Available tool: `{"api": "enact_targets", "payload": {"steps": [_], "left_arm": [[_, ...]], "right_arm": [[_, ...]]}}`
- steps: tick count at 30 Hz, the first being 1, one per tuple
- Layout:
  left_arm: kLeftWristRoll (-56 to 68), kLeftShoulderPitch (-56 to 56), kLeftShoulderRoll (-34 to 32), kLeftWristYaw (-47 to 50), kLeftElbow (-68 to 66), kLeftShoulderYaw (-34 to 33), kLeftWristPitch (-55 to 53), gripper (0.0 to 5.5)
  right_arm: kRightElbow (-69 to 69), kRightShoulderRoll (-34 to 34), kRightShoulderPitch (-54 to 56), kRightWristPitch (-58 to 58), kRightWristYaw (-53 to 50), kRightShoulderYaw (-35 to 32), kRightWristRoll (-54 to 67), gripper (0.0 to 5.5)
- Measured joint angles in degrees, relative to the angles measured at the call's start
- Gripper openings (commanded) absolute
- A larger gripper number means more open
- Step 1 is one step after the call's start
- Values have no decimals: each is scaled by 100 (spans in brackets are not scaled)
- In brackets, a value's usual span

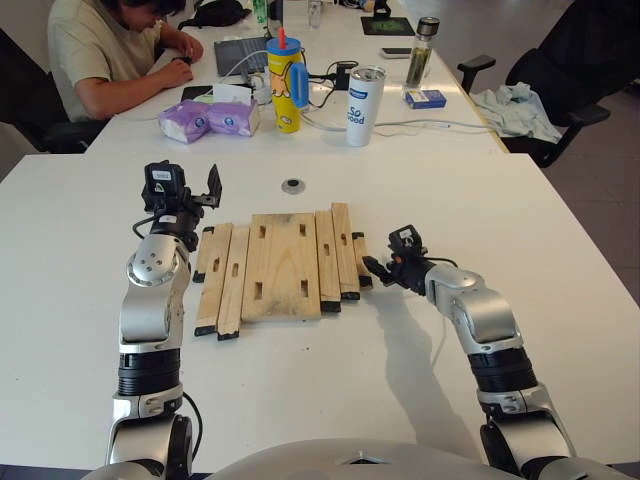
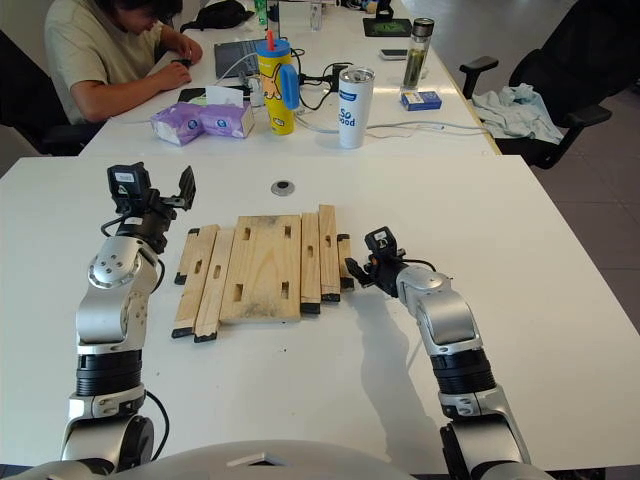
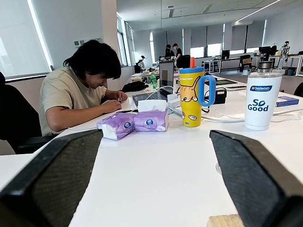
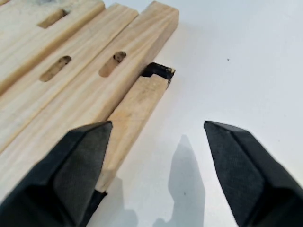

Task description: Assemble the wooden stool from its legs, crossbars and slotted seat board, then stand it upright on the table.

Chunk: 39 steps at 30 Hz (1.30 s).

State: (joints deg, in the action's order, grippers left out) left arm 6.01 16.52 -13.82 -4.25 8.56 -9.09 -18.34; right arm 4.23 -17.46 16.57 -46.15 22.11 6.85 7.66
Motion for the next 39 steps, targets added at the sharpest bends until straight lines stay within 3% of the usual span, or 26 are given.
{"api": "enact_targets", "payload": {"steps": [20, 28, 38, 39], "left_arm": [[0, 0, 18, 15, -8, 14, 16, 418], [-2, -2, 114, 55, -7, 20, 16, 418], [-3, -2, 166, 76, -7, 23, 27, 418], [-4, -2, 167, 76, -8, 24, 31, 421]], "right_arm": [[408, 76, -104, -696, -92, 492, -47, 363], [598, 291, -90, -1357, -657, 446, -72, 363], [334, 111, 61, -1306, -789, 246, -79, 363], [287, 110, 86, -1288, -789, 241, -77, 341]]}}
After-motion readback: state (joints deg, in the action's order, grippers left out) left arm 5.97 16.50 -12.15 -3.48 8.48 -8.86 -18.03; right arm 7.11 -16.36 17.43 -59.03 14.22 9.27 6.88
